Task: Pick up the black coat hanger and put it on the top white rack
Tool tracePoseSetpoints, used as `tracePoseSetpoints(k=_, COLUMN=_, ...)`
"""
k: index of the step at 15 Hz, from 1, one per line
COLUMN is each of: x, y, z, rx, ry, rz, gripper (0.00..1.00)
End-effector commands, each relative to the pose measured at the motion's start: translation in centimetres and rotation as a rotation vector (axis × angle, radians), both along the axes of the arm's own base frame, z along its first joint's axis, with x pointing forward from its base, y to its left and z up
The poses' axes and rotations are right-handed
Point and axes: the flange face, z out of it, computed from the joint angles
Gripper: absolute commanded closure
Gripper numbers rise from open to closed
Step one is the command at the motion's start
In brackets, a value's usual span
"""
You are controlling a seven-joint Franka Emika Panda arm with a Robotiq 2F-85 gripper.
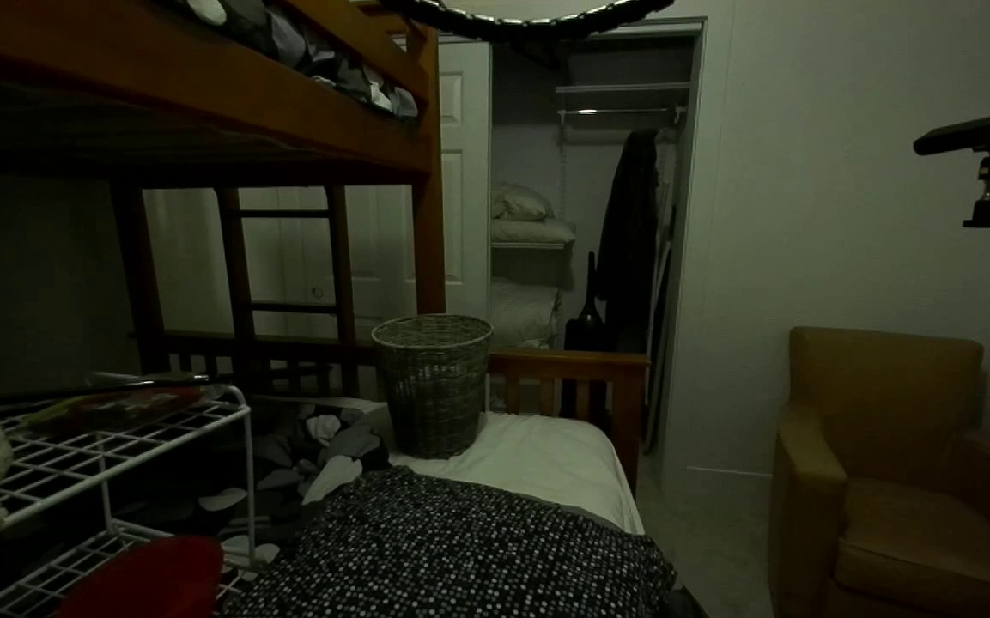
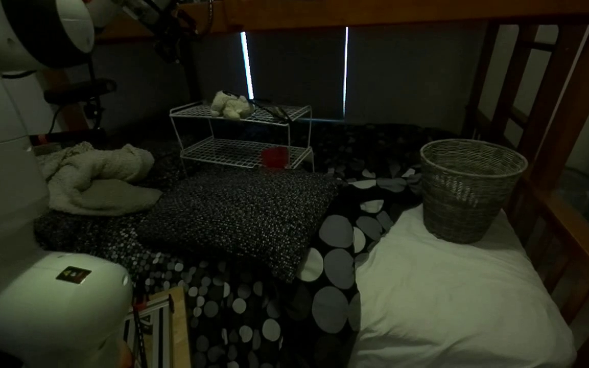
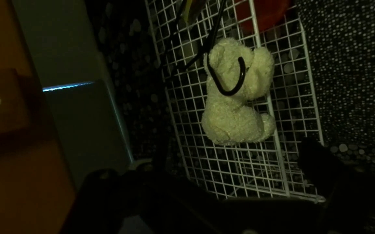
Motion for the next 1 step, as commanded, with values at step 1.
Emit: tracePoseSetpoints(k=1, x=-0.07, y=0.07, z=0.05, rx=-0.001, ry=0.001, rz=0.002, gripper=0.00)
